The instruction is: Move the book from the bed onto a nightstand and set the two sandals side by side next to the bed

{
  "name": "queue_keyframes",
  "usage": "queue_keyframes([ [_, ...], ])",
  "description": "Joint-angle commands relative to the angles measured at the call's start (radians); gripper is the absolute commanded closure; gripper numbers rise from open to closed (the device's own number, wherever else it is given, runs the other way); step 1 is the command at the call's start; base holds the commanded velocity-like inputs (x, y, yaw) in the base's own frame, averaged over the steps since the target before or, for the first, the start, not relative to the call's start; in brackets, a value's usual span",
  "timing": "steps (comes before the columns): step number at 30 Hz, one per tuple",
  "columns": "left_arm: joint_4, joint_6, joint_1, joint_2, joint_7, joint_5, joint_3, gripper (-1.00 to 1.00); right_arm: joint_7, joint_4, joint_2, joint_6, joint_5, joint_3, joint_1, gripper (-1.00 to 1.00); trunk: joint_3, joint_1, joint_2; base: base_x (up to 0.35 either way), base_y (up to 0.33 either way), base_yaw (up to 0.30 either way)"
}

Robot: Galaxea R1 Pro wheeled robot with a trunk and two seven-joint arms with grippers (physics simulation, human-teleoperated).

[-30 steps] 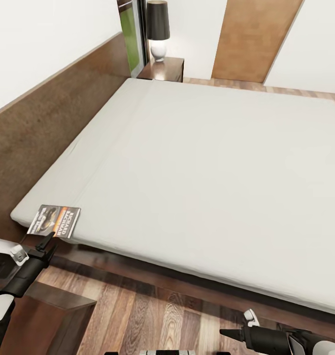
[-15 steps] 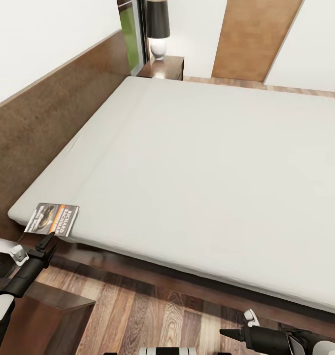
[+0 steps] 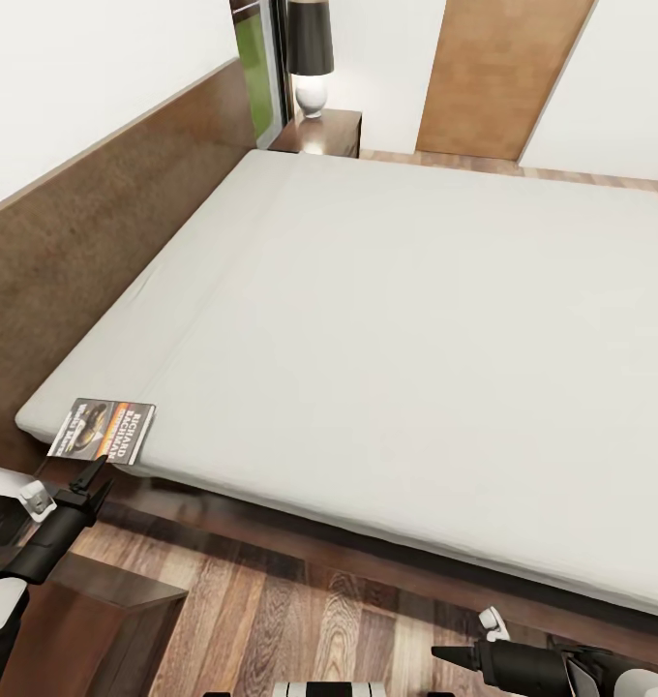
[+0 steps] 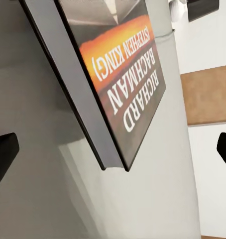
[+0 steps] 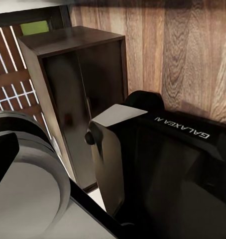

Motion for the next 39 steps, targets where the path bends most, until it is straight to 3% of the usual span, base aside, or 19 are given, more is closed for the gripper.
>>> queue_keyframes([
  [1, 0.001, 0.009, -0.001, 0.0, -0.002, 0.004, 0.001, -1.0, 0.004, 0.003, 0.0, 0.01, -0.011, 0.008, -0.001, -1.0, 0.0, 0.0, 0.0, 0.0, 0.0, 0.0],
  [39, 0.001, 0.008, 0.0, 0.0, 0.001, 0.004, 0.008, -1.0, 0.004, 0.003, 0.0, 0.01, -0.01, 0.008, -0.001, -1.0, 0.0, 0.0, 0.0, 0.045, 0.0, 0.0],
])
